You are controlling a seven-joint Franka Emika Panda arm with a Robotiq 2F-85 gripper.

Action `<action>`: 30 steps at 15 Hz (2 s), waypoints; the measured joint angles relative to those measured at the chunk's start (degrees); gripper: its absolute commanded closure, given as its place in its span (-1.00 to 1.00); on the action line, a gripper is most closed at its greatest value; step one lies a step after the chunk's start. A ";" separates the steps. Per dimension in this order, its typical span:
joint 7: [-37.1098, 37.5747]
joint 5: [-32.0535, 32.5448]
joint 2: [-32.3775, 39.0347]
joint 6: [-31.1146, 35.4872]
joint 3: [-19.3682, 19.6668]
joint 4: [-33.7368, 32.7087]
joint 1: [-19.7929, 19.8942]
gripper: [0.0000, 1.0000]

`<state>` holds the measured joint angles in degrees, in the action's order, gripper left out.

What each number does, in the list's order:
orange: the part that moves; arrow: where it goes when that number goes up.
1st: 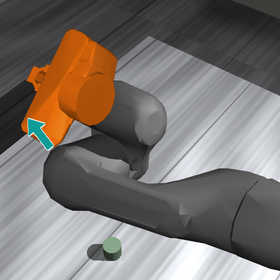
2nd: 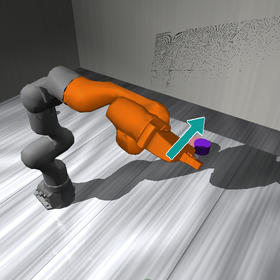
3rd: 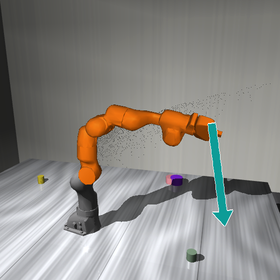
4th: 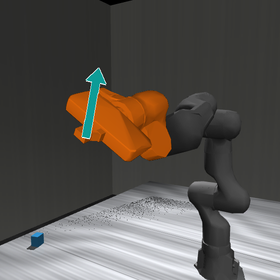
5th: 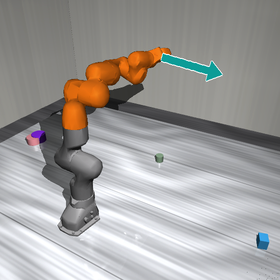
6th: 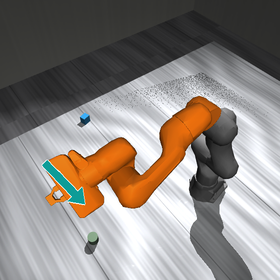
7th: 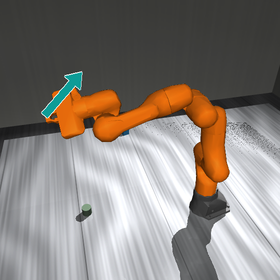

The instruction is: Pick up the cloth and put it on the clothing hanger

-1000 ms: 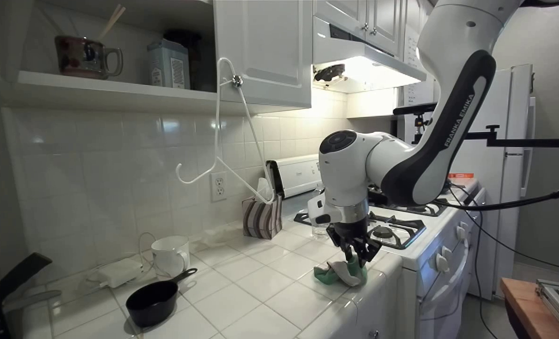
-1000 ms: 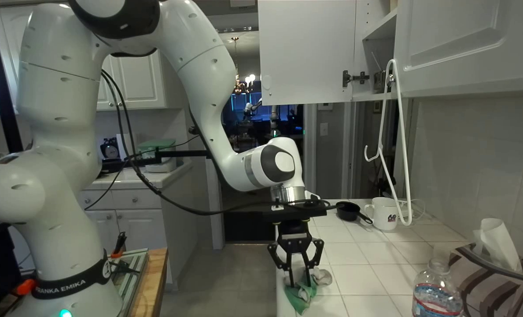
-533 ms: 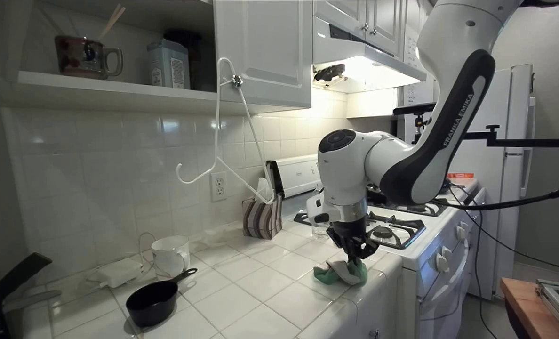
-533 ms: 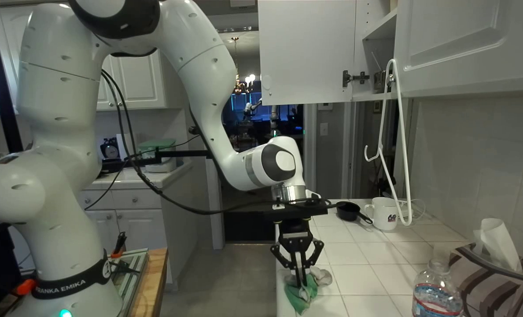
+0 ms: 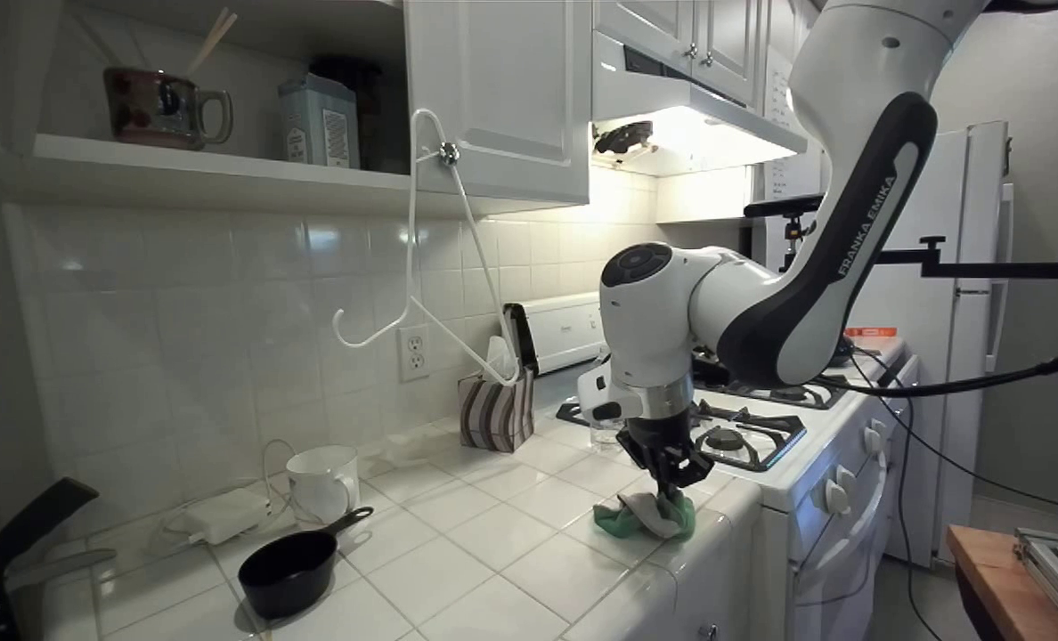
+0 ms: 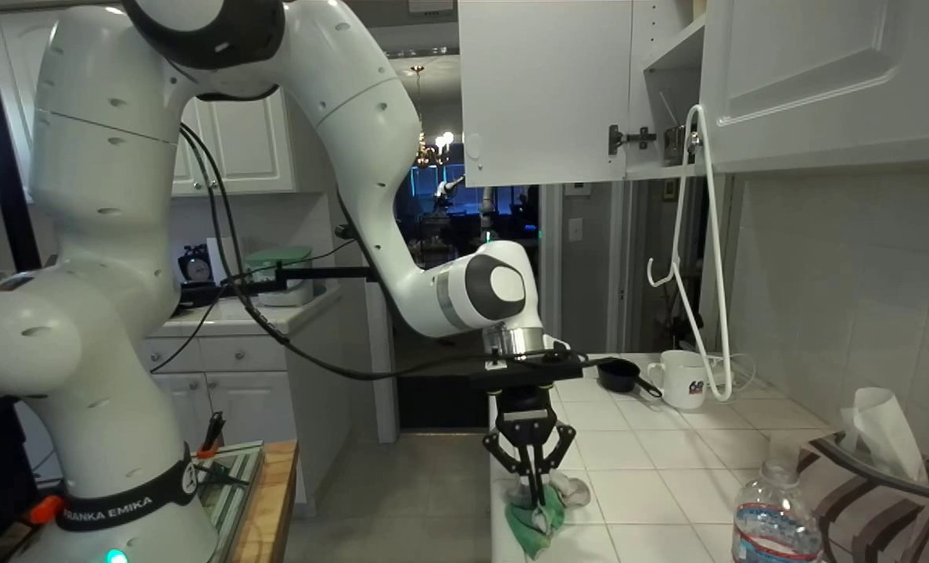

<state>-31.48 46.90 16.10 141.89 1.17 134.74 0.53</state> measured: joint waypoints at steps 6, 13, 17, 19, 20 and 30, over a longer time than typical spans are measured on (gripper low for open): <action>2.50 3.68 -4.08 0.69 -0.42 0.55 -0.40 0.98; 3.40 6.06 -11.28 2.76 -0.78 3.42 -0.45 0.94; 3.40 6.06 -11.32 2.76 -0.94 3.58 -0.45 1.00; 3.40 6.06 -11.31 2.76 -0.95 3.68 -0.44 1.00; 3.40 6.06 -11.29 2.76 -0.95 3.75 -0.44 1.00; 4.85 5.71 -7.82 2.70 -0.95 4.21 -0.21 -0.38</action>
<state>-26.63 52.61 8.28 144.60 0.21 138.96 0.32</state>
